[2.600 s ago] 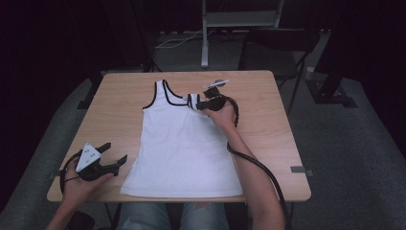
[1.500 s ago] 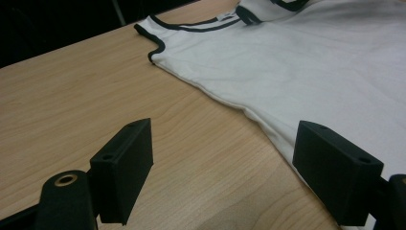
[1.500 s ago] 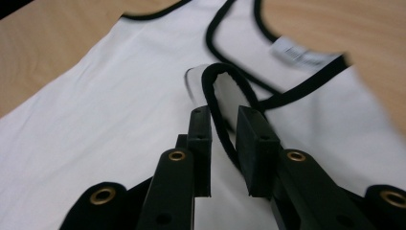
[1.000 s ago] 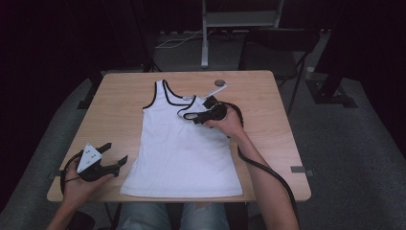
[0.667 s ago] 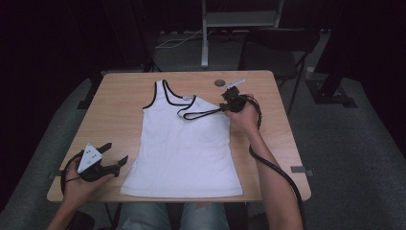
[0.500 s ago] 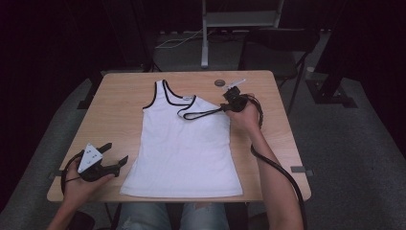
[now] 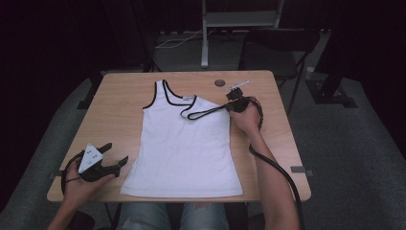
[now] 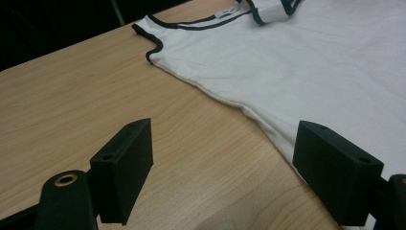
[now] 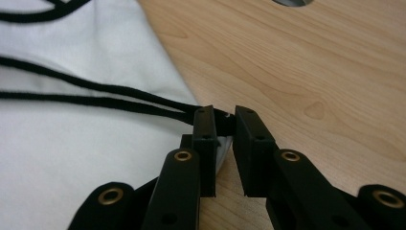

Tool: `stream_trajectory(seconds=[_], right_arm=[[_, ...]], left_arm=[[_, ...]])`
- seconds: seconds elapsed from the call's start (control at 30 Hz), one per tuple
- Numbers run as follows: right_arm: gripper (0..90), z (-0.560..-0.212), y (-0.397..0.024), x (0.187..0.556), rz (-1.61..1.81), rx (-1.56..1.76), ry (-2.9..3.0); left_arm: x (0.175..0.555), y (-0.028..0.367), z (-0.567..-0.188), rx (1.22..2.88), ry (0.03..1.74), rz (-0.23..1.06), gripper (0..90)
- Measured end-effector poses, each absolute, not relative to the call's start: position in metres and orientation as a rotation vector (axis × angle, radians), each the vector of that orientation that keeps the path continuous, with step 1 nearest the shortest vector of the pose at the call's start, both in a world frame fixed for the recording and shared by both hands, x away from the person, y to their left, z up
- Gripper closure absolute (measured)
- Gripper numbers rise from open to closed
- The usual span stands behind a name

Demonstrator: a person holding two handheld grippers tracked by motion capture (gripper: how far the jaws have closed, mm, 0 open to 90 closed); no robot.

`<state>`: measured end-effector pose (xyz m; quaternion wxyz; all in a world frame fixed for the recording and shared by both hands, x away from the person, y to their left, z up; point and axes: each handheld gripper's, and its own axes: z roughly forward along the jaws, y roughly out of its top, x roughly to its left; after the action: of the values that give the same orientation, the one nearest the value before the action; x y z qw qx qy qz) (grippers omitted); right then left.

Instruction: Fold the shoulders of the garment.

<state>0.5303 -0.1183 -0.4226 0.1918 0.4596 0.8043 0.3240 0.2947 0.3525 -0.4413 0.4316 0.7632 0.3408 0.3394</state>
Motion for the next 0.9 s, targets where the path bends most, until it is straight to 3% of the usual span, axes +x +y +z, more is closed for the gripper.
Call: stream_trajectory(seconds=[0.33,0.67,0.9], right_arm=[[69.2,-0.416,-0.121,0.53,0.916,1.422,2.129],[59.5,-0.394,-0.056,0.524,0.96,1.204,2.195],[54.8,-0.415,-0.025,0.528,0.927,1.153,2.347]], left_arm=[[0.295,0.352,-0.441,1.912,0.848,0.851,21.6],[0.294,0.352,-0.441,1.908,0.843,0.851,21.6],[0.295,0.351,-0.442,1.911,0.842,0.852,21.6]])
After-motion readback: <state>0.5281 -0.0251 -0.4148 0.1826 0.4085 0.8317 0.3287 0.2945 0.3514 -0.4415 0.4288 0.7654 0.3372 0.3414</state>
